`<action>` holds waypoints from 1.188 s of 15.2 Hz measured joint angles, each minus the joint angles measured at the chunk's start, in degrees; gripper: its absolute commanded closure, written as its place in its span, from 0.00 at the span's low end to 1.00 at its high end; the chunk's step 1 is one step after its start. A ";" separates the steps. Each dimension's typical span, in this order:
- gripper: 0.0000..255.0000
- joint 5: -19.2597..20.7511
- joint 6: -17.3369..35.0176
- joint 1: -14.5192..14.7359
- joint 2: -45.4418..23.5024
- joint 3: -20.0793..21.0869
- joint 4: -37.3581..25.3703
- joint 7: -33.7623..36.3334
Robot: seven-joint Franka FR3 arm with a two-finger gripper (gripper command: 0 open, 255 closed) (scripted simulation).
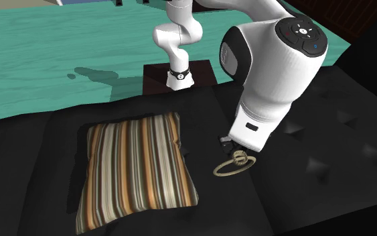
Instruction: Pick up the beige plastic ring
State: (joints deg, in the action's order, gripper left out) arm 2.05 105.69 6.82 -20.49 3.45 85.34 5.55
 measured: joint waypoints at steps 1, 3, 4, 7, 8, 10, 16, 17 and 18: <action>1.00 0.00 0.01 0.00 0.01 0.00 0.01 0.00; 1.00 0.00 0.01 0.00 0.01 0.00 0.02 0.00; 1.00 0.00 0.02 0.00 0.01 0.00 0.02 0.00; 1.00 0.00 -0.40 0.04 -0.09 0.02 -0.46 0.03; 1.00 -0.01 -0.84 0.04 0.06 0.03 -0.74 0.02; 1.00 -0.05 -2.08 0.03 0.31 0.03 -1.73 -0.04; 1.00 -0.03 -6.80 0.19 -0.09 0.08 -6.86 0.02; 1.00 -0.04 -7.82 0.19 -0.16 0.08 -7.95 -0.04; 1.00 -0.03 -8.54 0.19 -0.38 0.08 -8.90 -0.07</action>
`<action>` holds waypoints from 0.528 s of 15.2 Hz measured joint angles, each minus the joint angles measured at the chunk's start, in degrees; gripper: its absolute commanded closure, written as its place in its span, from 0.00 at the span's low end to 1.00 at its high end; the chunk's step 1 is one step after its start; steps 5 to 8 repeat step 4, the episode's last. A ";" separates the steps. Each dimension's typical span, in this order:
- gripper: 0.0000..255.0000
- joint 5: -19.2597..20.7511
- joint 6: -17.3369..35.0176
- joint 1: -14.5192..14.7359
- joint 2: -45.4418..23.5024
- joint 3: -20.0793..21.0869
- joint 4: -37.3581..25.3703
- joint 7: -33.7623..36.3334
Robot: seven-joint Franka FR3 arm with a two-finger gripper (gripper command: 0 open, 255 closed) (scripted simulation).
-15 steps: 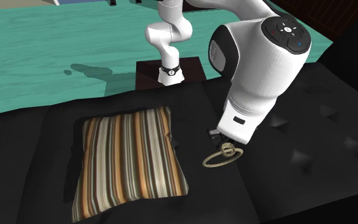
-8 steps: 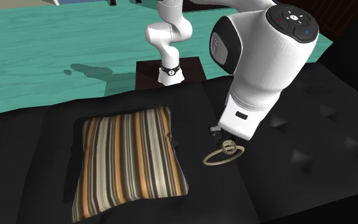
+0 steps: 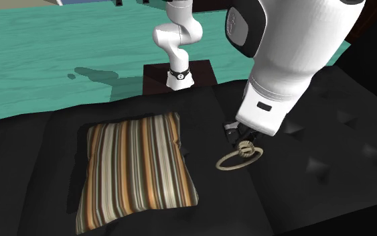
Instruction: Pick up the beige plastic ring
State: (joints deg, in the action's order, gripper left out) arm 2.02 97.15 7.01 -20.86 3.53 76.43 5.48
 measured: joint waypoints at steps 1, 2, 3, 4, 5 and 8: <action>1.00 0.00 -0.89 -0.02 -0.24 -0.01 -1.12 -0.07; 1.00 -0.01 -1.48 0.00 -0.10 -0.01 -1.57 -0.06; 1.00 0.00 -2.31 0.02 -0.14 0.00 -2.43 -0.06; 1.00 0.01 -2.93 0.03 -0.23 0.00 -3.15 -0.08; 1.00 0.01 -2.93 0.03 -0.23 0.00 -3.15 -0.08; 1.00 0.01 -2.93 0.03 -0.23 0.00 -3.15 -0.08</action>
